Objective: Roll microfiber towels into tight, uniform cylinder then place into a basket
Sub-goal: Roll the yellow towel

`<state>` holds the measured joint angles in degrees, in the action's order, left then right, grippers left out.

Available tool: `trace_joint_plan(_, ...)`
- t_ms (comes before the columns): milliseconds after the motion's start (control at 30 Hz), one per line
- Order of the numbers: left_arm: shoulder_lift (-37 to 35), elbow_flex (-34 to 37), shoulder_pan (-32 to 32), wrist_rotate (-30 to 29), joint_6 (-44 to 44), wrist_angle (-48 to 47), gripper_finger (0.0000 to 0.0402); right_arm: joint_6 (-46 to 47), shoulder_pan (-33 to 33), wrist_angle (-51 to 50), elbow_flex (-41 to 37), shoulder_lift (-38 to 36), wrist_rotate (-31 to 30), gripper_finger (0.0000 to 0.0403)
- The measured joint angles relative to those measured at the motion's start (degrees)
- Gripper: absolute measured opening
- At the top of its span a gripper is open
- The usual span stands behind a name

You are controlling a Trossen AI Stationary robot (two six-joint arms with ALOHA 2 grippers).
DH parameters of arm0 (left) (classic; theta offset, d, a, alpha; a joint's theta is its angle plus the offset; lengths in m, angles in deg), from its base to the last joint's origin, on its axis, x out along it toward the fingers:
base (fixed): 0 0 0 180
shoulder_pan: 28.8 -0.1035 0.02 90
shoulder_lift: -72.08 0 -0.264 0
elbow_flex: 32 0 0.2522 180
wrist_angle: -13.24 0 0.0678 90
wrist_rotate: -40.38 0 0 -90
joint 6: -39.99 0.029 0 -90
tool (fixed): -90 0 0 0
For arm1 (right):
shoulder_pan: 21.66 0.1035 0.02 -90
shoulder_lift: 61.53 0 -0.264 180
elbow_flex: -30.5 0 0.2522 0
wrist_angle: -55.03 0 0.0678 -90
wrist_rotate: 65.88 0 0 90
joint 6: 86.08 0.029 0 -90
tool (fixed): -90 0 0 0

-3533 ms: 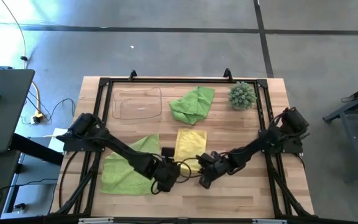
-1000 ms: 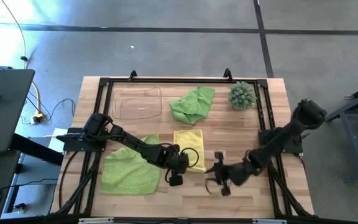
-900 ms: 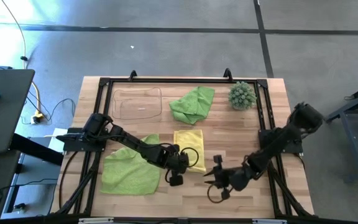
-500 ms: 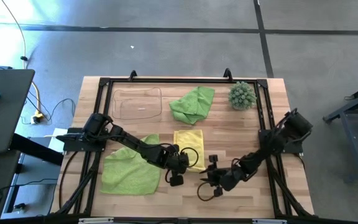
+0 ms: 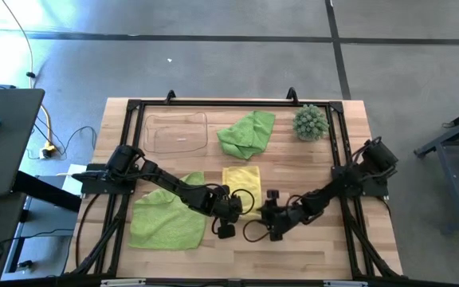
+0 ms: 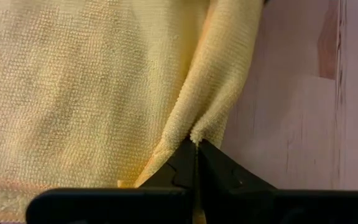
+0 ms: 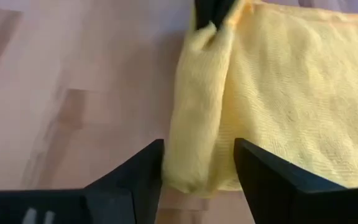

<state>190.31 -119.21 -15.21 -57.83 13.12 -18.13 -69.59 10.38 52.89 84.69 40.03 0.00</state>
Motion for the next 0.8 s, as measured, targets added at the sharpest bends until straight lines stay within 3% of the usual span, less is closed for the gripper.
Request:
trace_joint_plan(267, -0.13, 0.0, 0.04, -0.85, 0.02, -0.33, 0.0011, 0.06, -1.43, -2.18, 0.11, -0.36, 1.52, 0.0176)
trace_joint_plan(533, -0.13, 0.0, -0.01, -1.31, 0.46, -0.79, 0.001, 6.2, 0.9, -6.83, 0.02, -8.31, 7.79, 0.0177)
trace_joint_plan(667, -0.13, 0.0, -0.02, -1.32, 0.46, -0.81, 0.0008, 5.71, 3.42, -4.37, 0.02, -10.67, 4.43, 0.0177)
trace_joint_plan(800, -0.13, 0.0, -0.02, -1.49, 0.16, -0.76, 0.0008, 5.48, 4.98, -1.14, 0.02, -8.25, 0.0, 0.0177)
